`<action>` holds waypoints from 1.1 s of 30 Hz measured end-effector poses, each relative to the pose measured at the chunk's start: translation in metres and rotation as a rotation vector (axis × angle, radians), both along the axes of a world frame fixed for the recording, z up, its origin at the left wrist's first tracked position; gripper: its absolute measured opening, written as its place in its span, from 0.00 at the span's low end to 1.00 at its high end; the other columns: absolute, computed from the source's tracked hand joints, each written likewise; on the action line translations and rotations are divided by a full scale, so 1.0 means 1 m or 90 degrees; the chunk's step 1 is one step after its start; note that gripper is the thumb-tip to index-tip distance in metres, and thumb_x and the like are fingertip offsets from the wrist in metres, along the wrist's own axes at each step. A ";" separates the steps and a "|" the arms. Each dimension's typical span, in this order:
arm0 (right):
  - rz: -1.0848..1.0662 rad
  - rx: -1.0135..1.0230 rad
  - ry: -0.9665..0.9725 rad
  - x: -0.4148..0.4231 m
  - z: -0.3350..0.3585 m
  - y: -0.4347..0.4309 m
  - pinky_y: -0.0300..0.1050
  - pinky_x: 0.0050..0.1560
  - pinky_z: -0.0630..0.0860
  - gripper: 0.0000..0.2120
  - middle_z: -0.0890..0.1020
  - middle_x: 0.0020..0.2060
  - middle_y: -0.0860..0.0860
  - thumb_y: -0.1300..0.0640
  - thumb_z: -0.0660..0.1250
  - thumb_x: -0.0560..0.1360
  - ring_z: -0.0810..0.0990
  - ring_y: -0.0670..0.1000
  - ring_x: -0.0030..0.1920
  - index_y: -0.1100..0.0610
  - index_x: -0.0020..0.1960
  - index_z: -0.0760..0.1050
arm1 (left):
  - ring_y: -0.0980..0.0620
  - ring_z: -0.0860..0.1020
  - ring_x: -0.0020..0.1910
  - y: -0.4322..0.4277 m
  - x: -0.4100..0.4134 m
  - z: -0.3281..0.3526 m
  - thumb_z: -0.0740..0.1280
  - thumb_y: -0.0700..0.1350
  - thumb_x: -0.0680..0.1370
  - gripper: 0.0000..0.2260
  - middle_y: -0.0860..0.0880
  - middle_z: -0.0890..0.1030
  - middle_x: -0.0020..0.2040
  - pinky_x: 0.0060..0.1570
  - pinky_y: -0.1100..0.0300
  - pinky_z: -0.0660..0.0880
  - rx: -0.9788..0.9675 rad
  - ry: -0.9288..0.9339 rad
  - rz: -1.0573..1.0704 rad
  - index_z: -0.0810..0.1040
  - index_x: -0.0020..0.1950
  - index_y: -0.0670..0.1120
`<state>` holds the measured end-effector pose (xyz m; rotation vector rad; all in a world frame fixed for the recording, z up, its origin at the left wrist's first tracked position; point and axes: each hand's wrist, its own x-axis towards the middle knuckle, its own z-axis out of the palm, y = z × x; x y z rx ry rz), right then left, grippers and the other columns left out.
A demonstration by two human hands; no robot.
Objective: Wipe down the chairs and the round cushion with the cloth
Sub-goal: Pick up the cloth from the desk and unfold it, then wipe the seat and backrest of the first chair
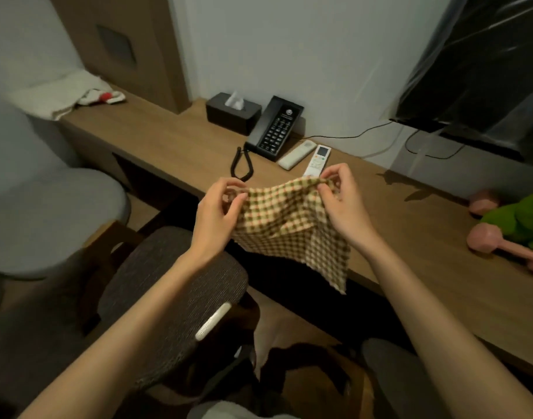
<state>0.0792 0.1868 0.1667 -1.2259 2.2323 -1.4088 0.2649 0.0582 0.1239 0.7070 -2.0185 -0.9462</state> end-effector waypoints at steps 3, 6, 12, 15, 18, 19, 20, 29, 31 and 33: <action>0.082 0.019 -0.027 0.053 0.001 -0.012 0.28 0.43 0.69 0.05 0.74 0.44 0.40 0.60 0.60 0.79 0.73 0.33 0.45 0.51 0.51 0.70 | 0.65 0.74 0.52 0.006 0.058 0.001 0.66 0.42 0.78 0.08 0.55 0.77 0.53 0.49 0.75 0.68 -0.001 -0.029 0.055 0.74 0.56 0.51; 0.163 0.063 -0.081 0.106 -0.007 -0.025 0.33 0.45 0.70 0.04 0.76 0.46 0.43 0.59 0.61 0.79 0.75 0.41 0.49 0.52 0.51 0.72 | 0.64 0.73 0.52 0.013 0.116 -0.008 0.65 0.42 0.79 0.09 0.55 0.76 0.54 0.47 0.74 0.68 0.025 -0.061 0.110 0.74 0.58 0.52; 0.289 0.143 -0.128 0.236 -0.038 -0.053 0.34 0.41 0.69 0.04 0.78 0.44 0.45 0.56 0.63 0.79 0.76 0.42 0.43 0.50 0.51 0.75 | 0.70 0.71 0.52 0.021 0.251 -0.031 0.66 0.42 0.78 0.09 0.58 0.76 0.54 0.48 0.79 0.66 0.082 -0.078 0.201 0.76 0.57 0.52; 0.292 0.189 -0.186 0.305 -0.056 -0.066 0.36 0.40 0.71 0.04 0.79 0.45 0.47 0.55 0.63 0.79 0.77 0.44 0.44 0.49 0.51 0.76 | 0.72 0.72 0.51 0.024 0.329 -0.043 0.67 0.42 0.77 0.11 0.64 0.75 0.51 0.46 0.79 0.67 0.135 -0.076 0.246 0.75 0.57 0.55; 0.284 0.248 -0.275 0.367 -0.072 -0.075 0.37 0.36 0.72 0.04 0.78 0.48 0.47 0.54 0.63 0.79 0.77 0.46 0.46 0.47 0.50 0.75 | 0.69 0.73 0.53 0.027 0.402 -0.055 0.67 0.43 0.77 0.10 0.62 0.76 0.53 0.46 0.76 0.71 0.191 -0.067 0.272 0.75 0.56 0.55; 0.287 0.260 -0.284 0.386 -0.078 -0.077 0.36 0.37 0.71 0.04 0.78 0.48 0.47 0.55 0.63 0.79 0.76 0.45 0.47 0.47 0.50 0.75 | 0.68 0.74 0.54 0.028 0.424 -0.058 0.67 0.43 0.77 0.10 0.62 0.77 0.53 0.46 0.75 0.72 0.200 -0.066 0.286 0.76 0.56 0.55; 0.290 0.265 -0.290 0.404 -0.083 -0.079 0.36 0.38 0.70 0.04 0.78 0.49 0.47 0.55 0.63 0.79 0.76 0.45 0.47 0.48 0.50 0.76 | 0.68 0.74 0.53 0.027 0.444 -0.061 0.67 0.43 0.77 0.09 0.61 0.77 0.52 0.46 0.73 0.72 0.204 -0.067 0.302 0.76 0.54 0.55; 0.179 0.264 -0.251 0.491 -0.135 -0.118 0.42 0.47 0.74 0.06 0.78 0.49 0.49 0.60 0.59 0.80 0.77 0.50 0.52 0.54 0.52 0.74 | 0.60 0.77 0.46 -0.021 0.520 -0.095 0.66 0.43 0.78 0.06 0.55 0.78 0.53 0.43 0.69 0.72 0.255 -0.133 0.356 0.76 0.55 0.50; 0.147 0.240 -0.202 0.496 -0.149 -0.129 0.37 0.46 0.72 0.07 0.77 0.48 0.47 0.61 0.59 0.80 0.76 0.51 0.54 0.52 0.52 0.74 | 0.58 0.78 0.45 -0.040 0.516 -0.101 0.65 0.43 0.78 0.06 0.53 0.78 0.53 0.43 0.65 0.76 0.279 -0.115 0.357 0.76 0.54 0.50; 0.130 0.236 -0.095 0.501 -0.166 -0.137 0.38 0.59 0.66 0.09 0.74 0.56 0.48 0.59 0.59 0.80 0.69 0.51 0.63 0.52 0.58 0.74 | 0.59 0.78 0.46 -0.060 0.508 -0.107 0.65 0.43 0.79 0.07 0.52 0.79 0.54 0.46 0.63 0.77 0.294 -0.102 0.345 0.77 0.56 0.48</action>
